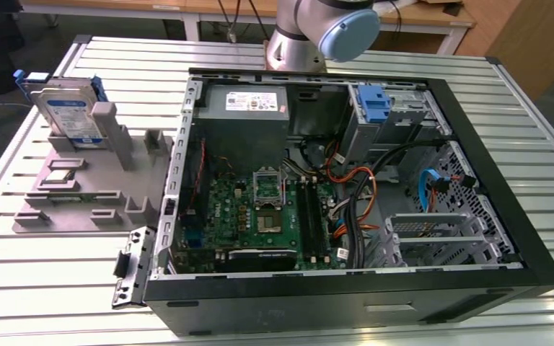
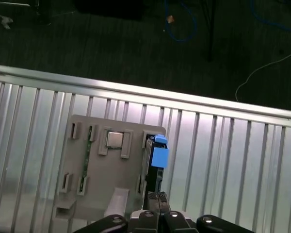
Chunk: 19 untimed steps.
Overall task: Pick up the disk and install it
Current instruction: 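Pick up the disk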
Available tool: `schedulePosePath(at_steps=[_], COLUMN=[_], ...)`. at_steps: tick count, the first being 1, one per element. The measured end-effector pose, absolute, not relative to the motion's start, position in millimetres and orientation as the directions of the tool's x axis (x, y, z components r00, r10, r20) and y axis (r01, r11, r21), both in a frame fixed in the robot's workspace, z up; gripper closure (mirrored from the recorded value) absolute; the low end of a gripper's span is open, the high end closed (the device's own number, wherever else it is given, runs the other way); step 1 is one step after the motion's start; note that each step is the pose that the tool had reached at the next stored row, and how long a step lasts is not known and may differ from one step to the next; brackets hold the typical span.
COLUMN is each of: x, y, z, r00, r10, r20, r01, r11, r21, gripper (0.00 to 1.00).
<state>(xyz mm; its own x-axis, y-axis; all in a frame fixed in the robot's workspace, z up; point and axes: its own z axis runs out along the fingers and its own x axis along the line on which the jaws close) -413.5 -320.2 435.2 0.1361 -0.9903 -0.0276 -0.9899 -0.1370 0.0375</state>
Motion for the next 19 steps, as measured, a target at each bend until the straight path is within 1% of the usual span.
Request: schedulePosePath(at_steps=[4,10,15,19], x=[-415.1,-415.2,-415.1,-415.1], y=[-320.3,-320.2,-320.2,-320.2], z=[433.2,431.9,430.9,428.2], r00=[0.136,0.046,0.038,-0.016], r10=[-0.990,-0.999,-0.999,-1.000], r20=[-0.026,-0.026,-0.026,-0.025], r01=[-0.990,-0.999,-0.999,-1.000], r11=[-0.137,-0.047,-0.039,0.016], r21=[0.024,0.024,0.023,0.024], gripper=[0.90,0.90,0.90,0.90])
